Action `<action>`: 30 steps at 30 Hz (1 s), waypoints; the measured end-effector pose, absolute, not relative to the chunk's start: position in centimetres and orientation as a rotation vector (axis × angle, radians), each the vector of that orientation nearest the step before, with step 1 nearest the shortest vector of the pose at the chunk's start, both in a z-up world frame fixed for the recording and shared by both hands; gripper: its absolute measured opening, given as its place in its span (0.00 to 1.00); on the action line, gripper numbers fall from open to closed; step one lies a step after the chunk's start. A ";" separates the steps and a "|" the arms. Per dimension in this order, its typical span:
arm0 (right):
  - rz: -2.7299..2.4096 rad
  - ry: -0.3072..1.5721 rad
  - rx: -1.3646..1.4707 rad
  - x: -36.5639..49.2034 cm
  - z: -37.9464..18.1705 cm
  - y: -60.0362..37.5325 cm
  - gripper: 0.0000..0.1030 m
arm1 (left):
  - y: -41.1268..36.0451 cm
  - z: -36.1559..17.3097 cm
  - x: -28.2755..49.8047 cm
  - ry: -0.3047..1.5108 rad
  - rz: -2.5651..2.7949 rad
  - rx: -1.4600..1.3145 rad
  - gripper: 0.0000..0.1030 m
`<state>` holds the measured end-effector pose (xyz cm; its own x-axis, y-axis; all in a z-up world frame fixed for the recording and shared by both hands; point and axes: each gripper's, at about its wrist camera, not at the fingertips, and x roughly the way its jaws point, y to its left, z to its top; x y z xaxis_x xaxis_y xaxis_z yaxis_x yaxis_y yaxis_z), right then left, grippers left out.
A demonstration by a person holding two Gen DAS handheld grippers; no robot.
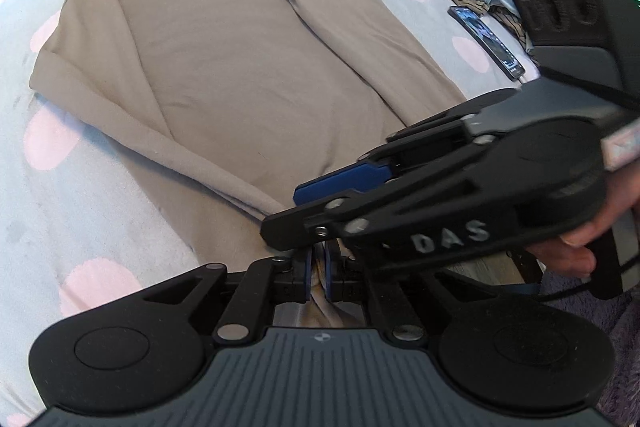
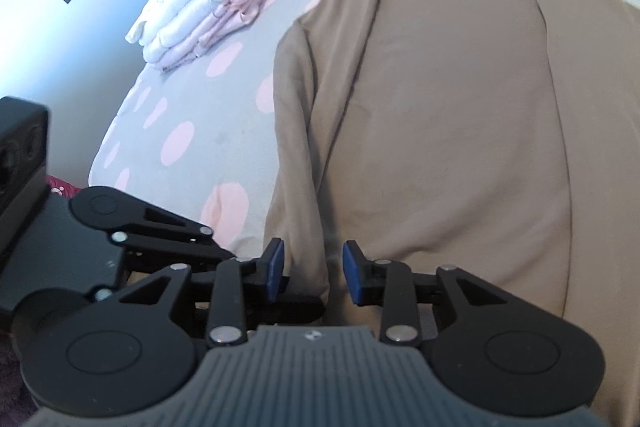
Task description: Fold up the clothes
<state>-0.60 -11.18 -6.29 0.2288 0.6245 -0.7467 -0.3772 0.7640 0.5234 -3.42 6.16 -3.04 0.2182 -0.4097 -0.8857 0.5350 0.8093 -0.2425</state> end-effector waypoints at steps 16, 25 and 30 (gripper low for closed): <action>0.684 1.224 0.199 -0.7 -7.8 -10.7 0.18 | 7.2 -1.8 -4.3 1.217 -0.694 0.189 0.38; 0.696 1.194 0.122 -1.1 -7.2 -10.2 0.10 | 12.4 0.7 0.5 1.236 -0.586 0.125 0.39; 0.709 1.187 0.061 -1.3 -6.8 -9.7 0.10 | 17.1 1.6 5.9 1.135 -0.461 0.080 0.40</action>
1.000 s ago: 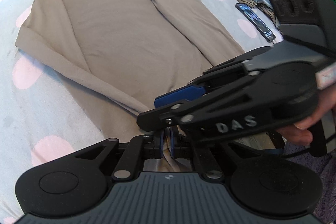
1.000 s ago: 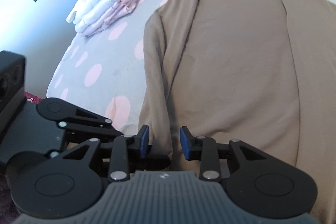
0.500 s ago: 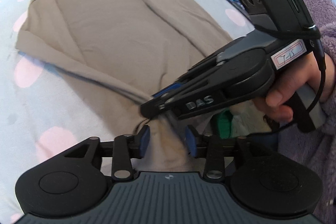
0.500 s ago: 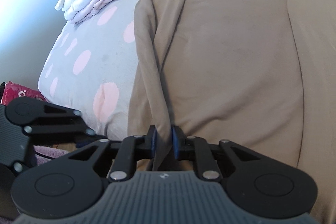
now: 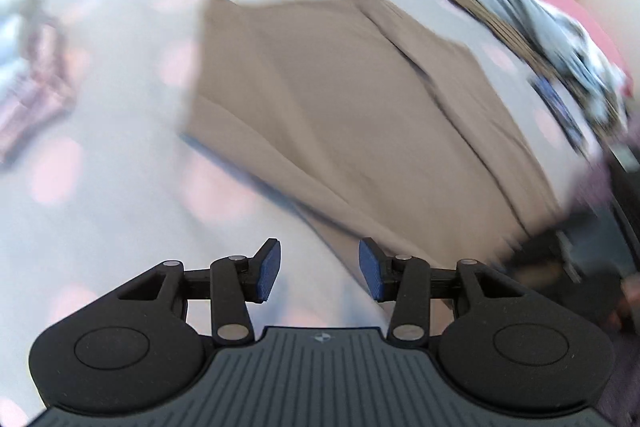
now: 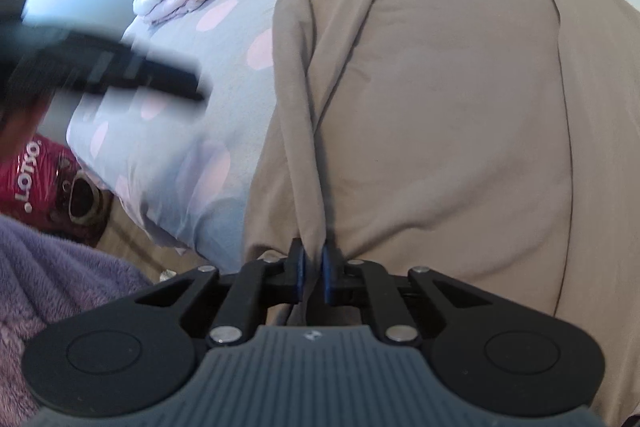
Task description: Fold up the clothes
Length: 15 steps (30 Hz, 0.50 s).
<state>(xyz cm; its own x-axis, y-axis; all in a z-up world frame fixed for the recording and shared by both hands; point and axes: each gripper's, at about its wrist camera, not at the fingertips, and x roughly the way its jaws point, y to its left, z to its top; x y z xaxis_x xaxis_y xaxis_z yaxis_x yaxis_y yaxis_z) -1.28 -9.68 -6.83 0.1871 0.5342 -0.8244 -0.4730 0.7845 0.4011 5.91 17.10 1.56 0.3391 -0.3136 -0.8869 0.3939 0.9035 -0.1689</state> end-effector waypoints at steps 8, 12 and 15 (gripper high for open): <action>0.718 1.220 0.062 -0.6 -7.5 -9.5 0.10 | 22.4 -1.3 14.6 1.026 -0.318 -0.110 0.40; 0.724 1.226 0.073 -0.5 -7.6 -9.6 0.10 | 22.8 -3.4 17.1 1.061 -0.329 -0.110 0.35; 0.724 1.230 0.090 -0.5 -7.7 -9.7 0.10 | 22.0 -4.4 17.5 1.075 -0.369 -0.087 0.22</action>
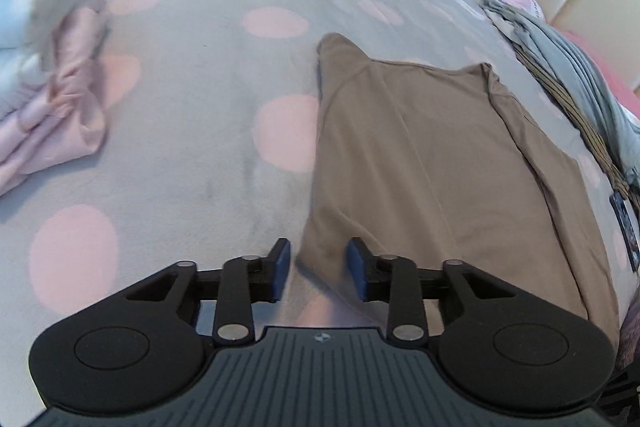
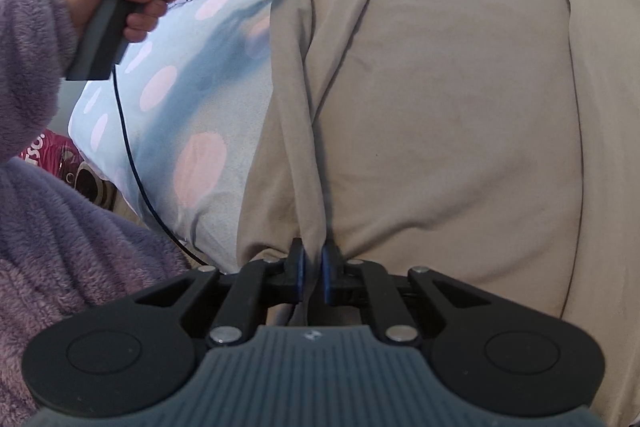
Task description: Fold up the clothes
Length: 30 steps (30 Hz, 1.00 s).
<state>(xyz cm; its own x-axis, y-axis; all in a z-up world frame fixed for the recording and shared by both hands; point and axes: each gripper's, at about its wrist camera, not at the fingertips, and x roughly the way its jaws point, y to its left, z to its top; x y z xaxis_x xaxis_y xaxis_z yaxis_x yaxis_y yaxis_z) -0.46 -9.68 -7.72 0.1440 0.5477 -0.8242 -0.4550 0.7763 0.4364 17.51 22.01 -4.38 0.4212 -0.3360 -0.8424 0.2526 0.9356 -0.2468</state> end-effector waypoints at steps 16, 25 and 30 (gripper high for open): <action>0.818 1.184 0.247 -2.1 -5.4 -11.1 0.08 | 17.3 2.2 17.4 0.899 -0.493 -0.095 0.04; 0.758 1.221 0.340 -2.5 -5.9 -13.4 0.07 | 9.4 1.1 19.7 0.939 -0.573 0.056 0.04; 0.683 1.255 0.374 -2.3 -7.1 -14.7 0.07 | 6.6 -1.4 21.0 0.990 -0.601 0.115 0.04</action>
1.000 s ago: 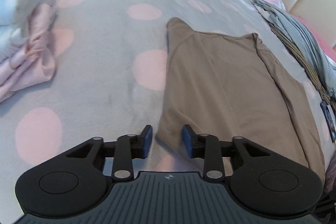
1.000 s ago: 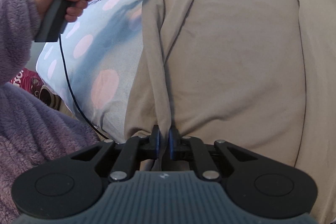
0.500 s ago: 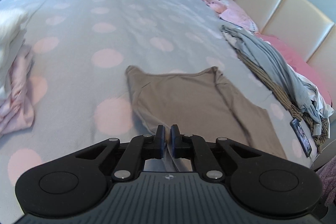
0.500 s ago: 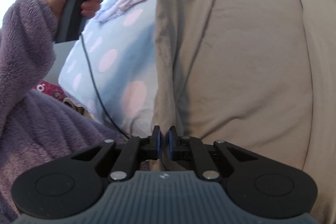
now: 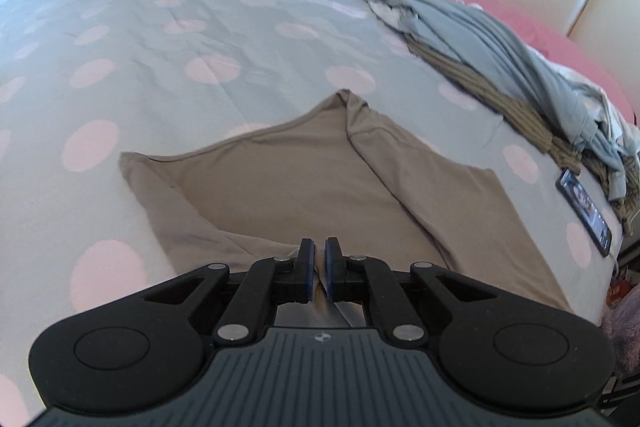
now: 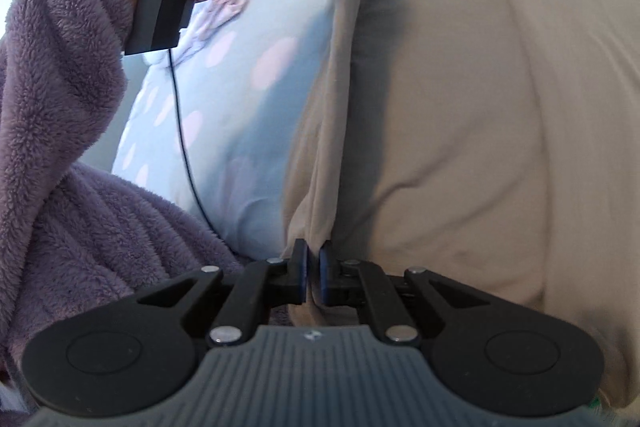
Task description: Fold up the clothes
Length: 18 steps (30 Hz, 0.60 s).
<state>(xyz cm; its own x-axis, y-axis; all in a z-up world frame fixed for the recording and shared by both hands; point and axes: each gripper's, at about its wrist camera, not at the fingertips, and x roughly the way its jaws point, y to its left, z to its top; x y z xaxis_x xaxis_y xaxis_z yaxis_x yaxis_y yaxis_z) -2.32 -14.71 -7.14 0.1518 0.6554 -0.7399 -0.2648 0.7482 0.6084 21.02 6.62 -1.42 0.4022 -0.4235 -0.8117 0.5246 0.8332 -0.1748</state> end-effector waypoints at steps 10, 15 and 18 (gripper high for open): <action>0.611 1.313 0.410 -2.4 -9.5 -15.5 0.07 | 3.7 -5.0 21.2 1.051 -0.605 0.206 0.15; 0.602 1.313 0.381 -2.9 -9.3 -15.4 0.12 | 4.2 -3.2 19.6 1.039 -0.598 0.195 0.37; 0.602 1.291 0.343 -3.4 -8.8 -15.6 0.16 | 5.1 -1.8 17.6 1.024 -0.593 0.188 0.38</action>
<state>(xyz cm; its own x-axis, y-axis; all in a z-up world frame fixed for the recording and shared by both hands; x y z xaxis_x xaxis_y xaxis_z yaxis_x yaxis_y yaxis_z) -3.44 -15.57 -8.76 0.1547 0.5930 -0.7902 -0.2242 0.8001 0.5564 17.56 5.14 -1.83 0.3802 -0.3755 -0.8452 0.5459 0.8288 -0.1226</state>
